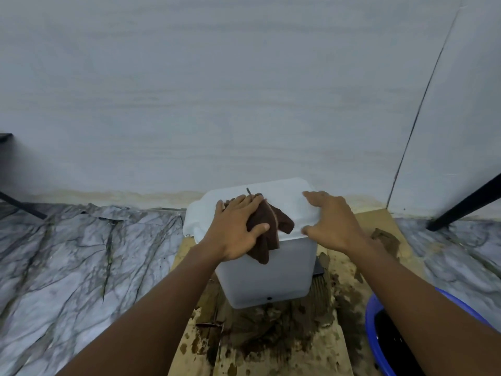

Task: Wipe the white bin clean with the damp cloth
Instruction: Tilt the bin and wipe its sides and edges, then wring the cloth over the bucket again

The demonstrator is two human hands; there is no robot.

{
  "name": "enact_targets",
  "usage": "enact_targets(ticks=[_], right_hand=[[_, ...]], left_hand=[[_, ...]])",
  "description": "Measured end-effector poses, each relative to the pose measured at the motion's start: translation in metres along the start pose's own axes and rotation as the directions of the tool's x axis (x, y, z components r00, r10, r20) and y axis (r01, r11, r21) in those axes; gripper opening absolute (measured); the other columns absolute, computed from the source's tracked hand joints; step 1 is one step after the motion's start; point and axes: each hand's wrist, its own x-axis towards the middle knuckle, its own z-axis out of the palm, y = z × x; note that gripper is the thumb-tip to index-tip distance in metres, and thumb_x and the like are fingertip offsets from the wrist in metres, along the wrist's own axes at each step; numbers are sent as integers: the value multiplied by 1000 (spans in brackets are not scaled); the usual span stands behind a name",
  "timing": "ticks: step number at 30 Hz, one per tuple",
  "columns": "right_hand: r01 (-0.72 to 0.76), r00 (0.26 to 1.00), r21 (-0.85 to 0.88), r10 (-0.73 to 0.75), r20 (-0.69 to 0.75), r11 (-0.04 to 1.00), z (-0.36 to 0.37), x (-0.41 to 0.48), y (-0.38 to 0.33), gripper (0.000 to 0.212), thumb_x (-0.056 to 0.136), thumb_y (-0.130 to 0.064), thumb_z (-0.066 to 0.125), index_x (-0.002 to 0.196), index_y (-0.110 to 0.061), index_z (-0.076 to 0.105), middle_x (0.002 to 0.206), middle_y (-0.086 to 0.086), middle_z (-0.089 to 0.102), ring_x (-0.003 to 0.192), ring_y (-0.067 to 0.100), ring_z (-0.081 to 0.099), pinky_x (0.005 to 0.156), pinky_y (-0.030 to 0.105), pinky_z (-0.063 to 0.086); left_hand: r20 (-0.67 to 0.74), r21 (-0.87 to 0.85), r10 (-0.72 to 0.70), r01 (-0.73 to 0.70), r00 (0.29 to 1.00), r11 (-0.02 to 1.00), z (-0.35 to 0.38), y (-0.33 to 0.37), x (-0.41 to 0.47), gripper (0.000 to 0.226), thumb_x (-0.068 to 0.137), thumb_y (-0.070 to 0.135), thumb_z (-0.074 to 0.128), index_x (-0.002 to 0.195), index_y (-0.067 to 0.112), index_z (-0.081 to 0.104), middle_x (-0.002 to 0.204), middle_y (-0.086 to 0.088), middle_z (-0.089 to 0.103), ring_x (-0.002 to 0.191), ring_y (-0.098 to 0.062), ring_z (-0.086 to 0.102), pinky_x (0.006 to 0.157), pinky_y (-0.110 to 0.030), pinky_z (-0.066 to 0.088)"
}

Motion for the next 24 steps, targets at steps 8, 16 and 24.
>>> enact_targets(ticks=[8, 16, 24], right_hand=[[173, 983, 15, -174, 57, 985, 32, 0, -40, 36, 73, -33, 80, 108, -31, 75, 115, 0, 70, 121, 22, 58, 97, 40, 50], [104, 994, 303, -86, -70, 947, -10, -22, -38, 21, 68, 7, 80, 74, -13, 76, 77, -5, 74, 71, -2, 66, 65, 12, 52], [15, 999, 188, -23, 38, 982, -88, -75, -4, 23, 67, 0, 87, 83, -15, 80, 79, -9, 76, 80, 4, 71, 78, 20, 58]], left_hand=[[-120, -225, -45, 17, 992, 974, -7, 13, 1, 31, 80, 30, 81, 110, 25, 77, 96, 7, 74, 91, -12, 63, 86, -28, 51], [-42, -394, -108, 83, 993, 915, -18, 44, -3, 48, 65, 25, 94, 109, 25, 75, 102, 7, 73, 95, -9, 67, 84, -21, 52], [259, -457, 220, -81, 941, 885, -8, 109, 3, 50, 80, 19, 85, 124, 38, 70, 126, 10, 65, 108, -14, 60, 92, -32, 48]])
